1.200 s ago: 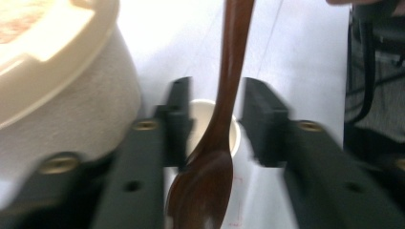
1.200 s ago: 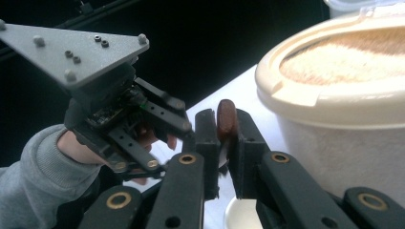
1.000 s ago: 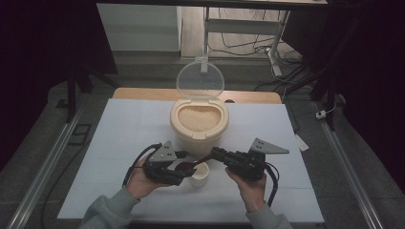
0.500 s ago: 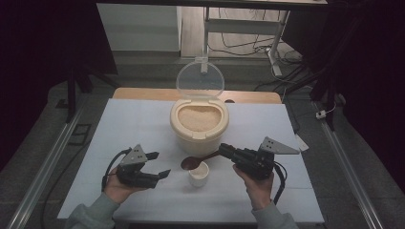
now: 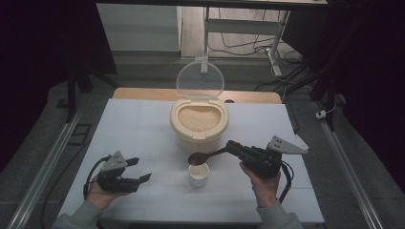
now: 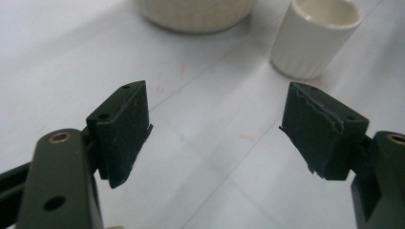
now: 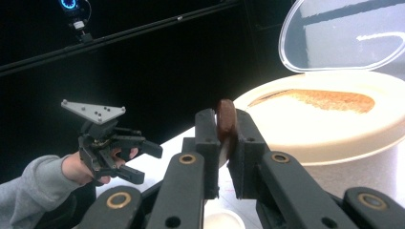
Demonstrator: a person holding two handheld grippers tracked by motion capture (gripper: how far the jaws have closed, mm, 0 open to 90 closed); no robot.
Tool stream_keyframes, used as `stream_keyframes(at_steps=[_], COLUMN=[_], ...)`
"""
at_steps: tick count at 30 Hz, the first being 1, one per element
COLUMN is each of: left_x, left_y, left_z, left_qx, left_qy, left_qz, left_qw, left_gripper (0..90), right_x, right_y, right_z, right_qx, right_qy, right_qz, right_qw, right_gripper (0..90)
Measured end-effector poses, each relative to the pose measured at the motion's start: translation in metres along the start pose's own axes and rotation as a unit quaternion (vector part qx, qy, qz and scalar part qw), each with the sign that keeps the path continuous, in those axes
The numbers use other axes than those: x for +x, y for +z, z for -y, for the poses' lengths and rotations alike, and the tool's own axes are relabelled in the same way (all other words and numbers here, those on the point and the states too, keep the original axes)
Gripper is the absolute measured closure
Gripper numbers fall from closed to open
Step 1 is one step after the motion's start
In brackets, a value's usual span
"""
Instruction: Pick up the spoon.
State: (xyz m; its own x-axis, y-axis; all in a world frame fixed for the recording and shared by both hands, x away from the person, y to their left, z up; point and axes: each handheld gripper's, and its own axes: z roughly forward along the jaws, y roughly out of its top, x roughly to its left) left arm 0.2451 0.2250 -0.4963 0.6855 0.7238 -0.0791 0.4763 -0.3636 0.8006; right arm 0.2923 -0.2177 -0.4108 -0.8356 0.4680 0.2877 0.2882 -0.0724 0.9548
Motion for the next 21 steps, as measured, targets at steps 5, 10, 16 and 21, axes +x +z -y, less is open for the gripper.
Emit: stream_keyframes(at_steps=[5, 10, 16, 21], left_x=[0.005, 0.007, 0.007, 0.007], left_y=[-0.004, -0.005, -0.004, -0.004], left_z=[0.012, 0.015, 0.015, 0.015], left_qx=[0.01, 0.013, 0.014, 0.015], left_qy=[-0.008, -0.012, -0.012, -0.013], left_qz=[-0.005, -0.007, -0.009, -0.01], left_qw=[0.9999, 0.9998, 0.9998, 0.9998], left_gripper=[24.0, 23.7, 23.5, 23.3], right_x=[-0.003, -0.004, -0.003, -0.003], right_y=[-0.005, -0.008, -0.01, -0.011], right_z=[-0.003, -0.004, -0.007, -0.008], right_qx=[-0.007, -0.012, -0.018, -0.02], right_qy=[-0.002, -0.001, -0.005, -0.007], right_qz=[0.008, 0.011, 0.012, 0.013], right_qw=[0.9999, 0.9999, 0.9998, 0.9997], right_gripper=[82.9, 82.9, 82.9, 82.9])
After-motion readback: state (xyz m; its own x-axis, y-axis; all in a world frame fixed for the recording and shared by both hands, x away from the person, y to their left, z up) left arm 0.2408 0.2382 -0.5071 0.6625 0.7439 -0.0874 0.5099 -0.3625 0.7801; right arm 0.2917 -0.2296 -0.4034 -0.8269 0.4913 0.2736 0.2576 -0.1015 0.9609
